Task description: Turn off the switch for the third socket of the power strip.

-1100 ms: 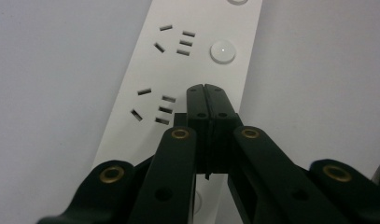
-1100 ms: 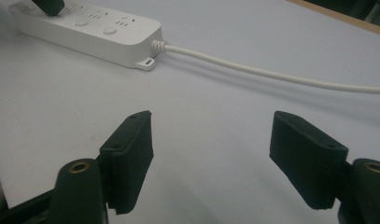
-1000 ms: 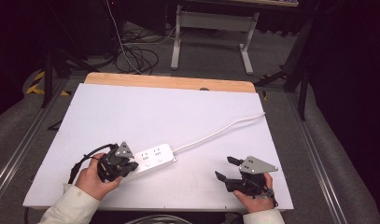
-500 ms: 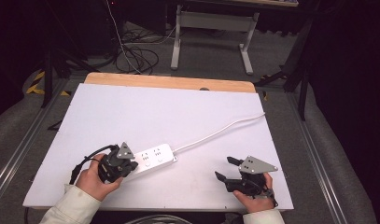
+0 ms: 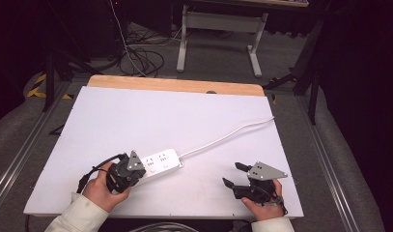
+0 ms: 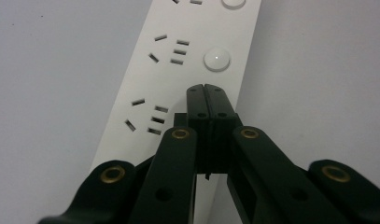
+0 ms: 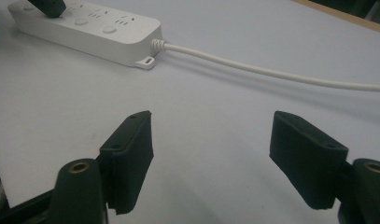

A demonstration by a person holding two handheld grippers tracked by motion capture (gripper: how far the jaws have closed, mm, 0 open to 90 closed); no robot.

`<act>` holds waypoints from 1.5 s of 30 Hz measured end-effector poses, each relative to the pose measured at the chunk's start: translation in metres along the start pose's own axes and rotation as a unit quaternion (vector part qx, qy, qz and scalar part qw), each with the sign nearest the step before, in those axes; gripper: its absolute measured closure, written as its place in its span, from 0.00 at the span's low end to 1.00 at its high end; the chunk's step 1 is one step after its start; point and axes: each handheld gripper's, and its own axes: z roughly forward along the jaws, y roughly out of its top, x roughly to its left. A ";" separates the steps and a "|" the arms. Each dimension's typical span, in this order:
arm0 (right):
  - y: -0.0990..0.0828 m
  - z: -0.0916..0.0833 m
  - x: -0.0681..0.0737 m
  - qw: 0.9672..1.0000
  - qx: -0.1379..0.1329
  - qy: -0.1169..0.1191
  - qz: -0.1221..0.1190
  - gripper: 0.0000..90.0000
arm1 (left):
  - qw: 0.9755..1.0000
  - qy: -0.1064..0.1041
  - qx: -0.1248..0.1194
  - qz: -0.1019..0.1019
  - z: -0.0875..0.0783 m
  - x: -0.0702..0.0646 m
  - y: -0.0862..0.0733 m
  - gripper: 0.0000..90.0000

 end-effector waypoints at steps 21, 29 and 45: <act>-0.001 -0.001 -0.001 1.000 0.000 -0.002 0.002 0.34 | 0.995 -0.019 -0.086 -0.037 -0.038 0.019 -0.002 0.98; -0.001 -0.001 -0.001 1.000 0.001 -0.004 0.002 0.34 | 0.993 -0.031 -0.107 -0.035 -0.043 0.020 -0.002 0.86; -0.002 -0.002 0.000 1.000 0.002 -0.005 0.001 0.34 | 0.979 -0.049 -0.190 -0.047 -0.062 0.035 -0.008 0.28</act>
